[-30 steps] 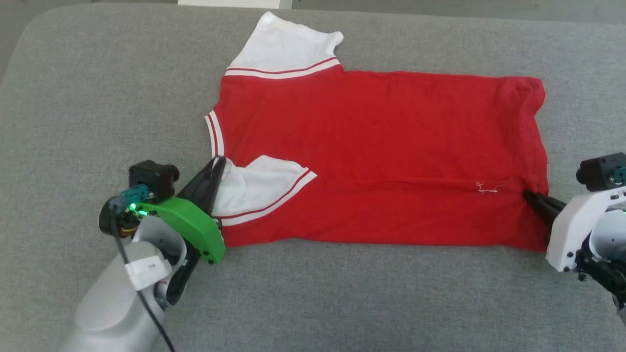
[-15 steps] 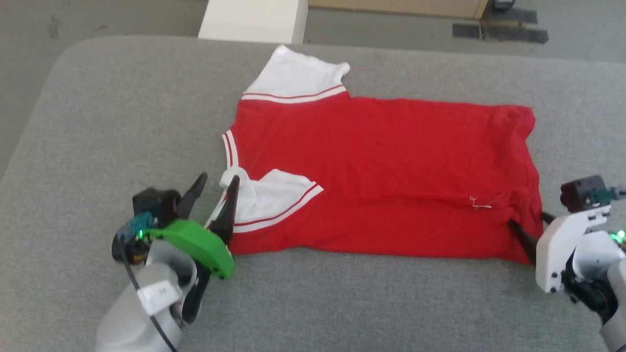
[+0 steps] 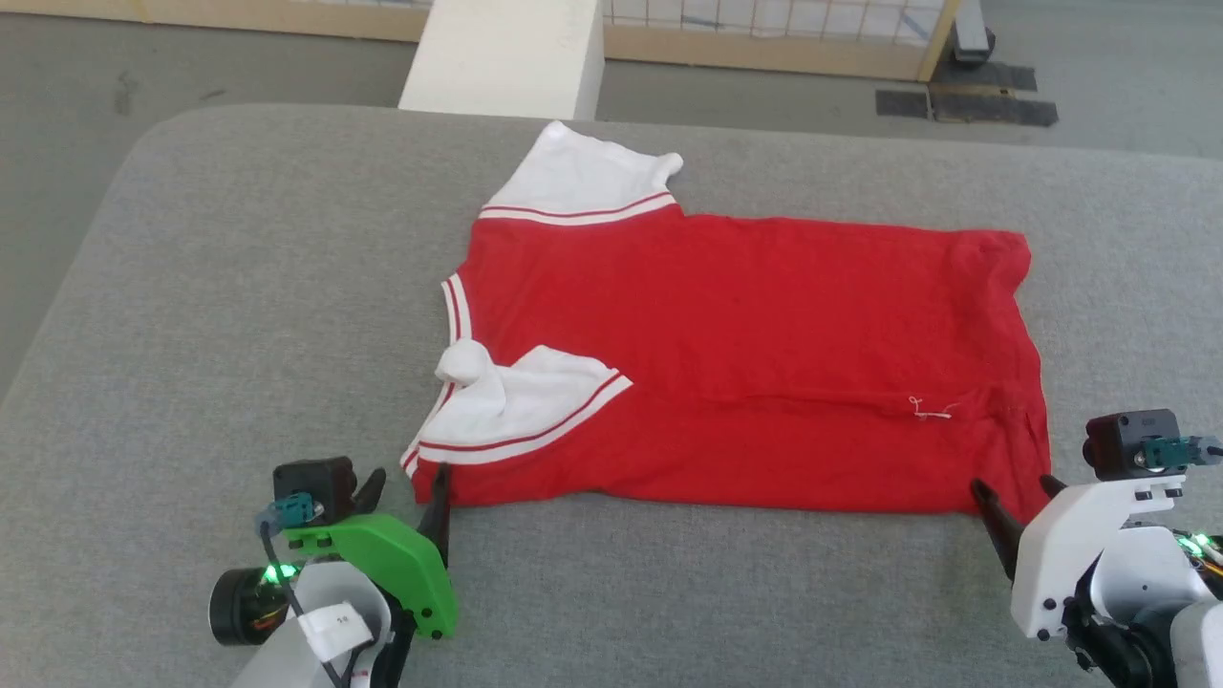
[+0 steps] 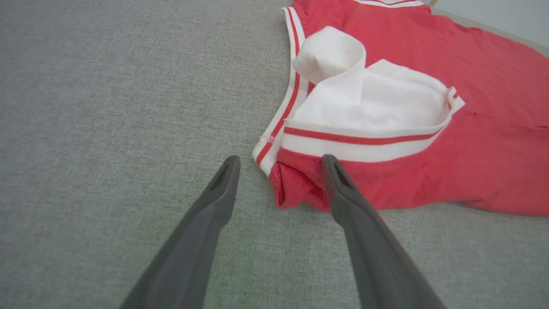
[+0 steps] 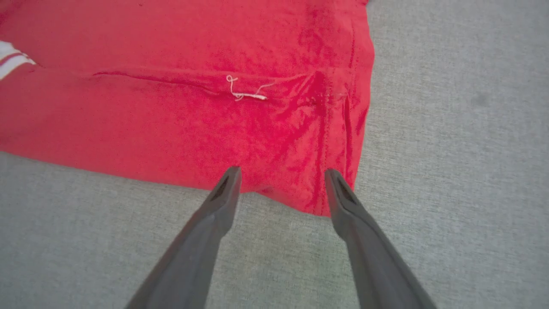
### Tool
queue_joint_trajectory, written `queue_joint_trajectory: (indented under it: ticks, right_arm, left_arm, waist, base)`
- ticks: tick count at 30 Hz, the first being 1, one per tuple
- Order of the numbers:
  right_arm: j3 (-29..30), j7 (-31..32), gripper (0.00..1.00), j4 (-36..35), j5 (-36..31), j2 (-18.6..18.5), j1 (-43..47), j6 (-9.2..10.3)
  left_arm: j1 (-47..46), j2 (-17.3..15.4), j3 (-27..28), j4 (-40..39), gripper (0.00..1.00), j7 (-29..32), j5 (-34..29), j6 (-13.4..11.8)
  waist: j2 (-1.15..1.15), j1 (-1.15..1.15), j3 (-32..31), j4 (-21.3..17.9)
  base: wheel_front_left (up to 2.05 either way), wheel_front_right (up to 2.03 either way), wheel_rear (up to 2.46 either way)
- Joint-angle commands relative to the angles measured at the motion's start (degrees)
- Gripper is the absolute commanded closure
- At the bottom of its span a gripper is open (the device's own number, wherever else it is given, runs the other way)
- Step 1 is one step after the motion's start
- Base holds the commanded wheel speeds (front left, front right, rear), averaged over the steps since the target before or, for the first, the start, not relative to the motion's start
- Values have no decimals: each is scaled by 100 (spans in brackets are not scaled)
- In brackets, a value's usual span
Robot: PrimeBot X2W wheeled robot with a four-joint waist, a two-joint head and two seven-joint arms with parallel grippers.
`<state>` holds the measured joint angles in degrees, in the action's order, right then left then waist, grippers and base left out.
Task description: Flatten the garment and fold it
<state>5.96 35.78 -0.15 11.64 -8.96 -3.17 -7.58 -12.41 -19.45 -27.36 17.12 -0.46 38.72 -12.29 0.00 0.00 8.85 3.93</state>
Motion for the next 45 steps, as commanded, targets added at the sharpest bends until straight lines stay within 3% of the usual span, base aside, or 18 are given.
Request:
queue_joint_trajectory:
  ticks: [1, 7, 14, 16, 17, 22, 27, 39, 40, 41, 42, 45]
  right_arm:
    - [32, 75, 0, -153, -33, 56, 91, 9]
    - [126, 329, 0, -668, -57, 115, 186, 9]
    - [191, 450, 0, -922, -53, 59, 182, 9]
    - [198, 479, 0, -947, -62, 25, 189, 9]
    - [203, 492, 0, -955, -71, 2, 195, 9]
    - [261, 496, 0, -859, -211, -129, 182, 9]
    - [305, 442, 0, -451, -429, -113, 40, 9]
    - [599, 585, 0, 840, -933, 212, -301, 9]
    - [595, 651, 15, 911, -955, 215, -284, 9]
    - [629, 683, 67, 965, -973, 224, -279, 9]
    - [675, 674, 100, 992, -986, 237, -286, 9]
    - [776, 629, 100, 1076, -995, 260, -296, 9]
  left_arm:
    - [74, -57, -40, -44, 0, 100, -12, -84]
    - [31, -85, -29, -38, 0, 351, -63, -413]
    - [-77, -8, -126, 347, 0, 759, 45, -457]
    - [-119, 31, -128, 456, 95, 721, 85, -381]
    - [-139, 57, -128, 509, 100, 682, 111, -324]
    - [-189, 141, -140, 639, 100, 382, 162, -52]
    - [-153, 151, -94, 418, 100, -11, 143, 60]
    - [-15, 103, -248, -500, 100, -155, -37, -37]
    - [-15, 93, -263, -535, 100, -141, -46, -38]
    - [-14, 80, -277, -572, 100, -125, -56, -42]
    - [-13, 70, -284, -595, 100, -115, -63, -47]
    - [14, 25, -303, -624, 100, -71, -73, -70]
  waist:
    - [0, 0, 91, -69]
    - [0, 0, 298, -187]
    - [0, 0, 502, -266]
    - [0, 0, 525, -259]
    - [0, 0, 526, -248]
    - [0, 0, 427, -139]
    - [0, 0, 293, 18]
    - [0, 0, 389, 312]
    - [0, 0, 399, 319]
    - [0, 0, 410, 325]
    - [0, 0, 415, 328]
    - [0, 0, 377, 308]
  base:
    - [0, 0, 0]
    - [0, 0, 0]
    - [0, 0, 0]
    - [0, 0, 0]
    - [0, 0, 0]
    - [0, 0, 0]
    - [0, 0, 0]
    - [0, 0, 0]
    - [0, 0, 0]
    - [0, 0, 0]
    - [0, 0, 0]
    - [0, 0, 0]
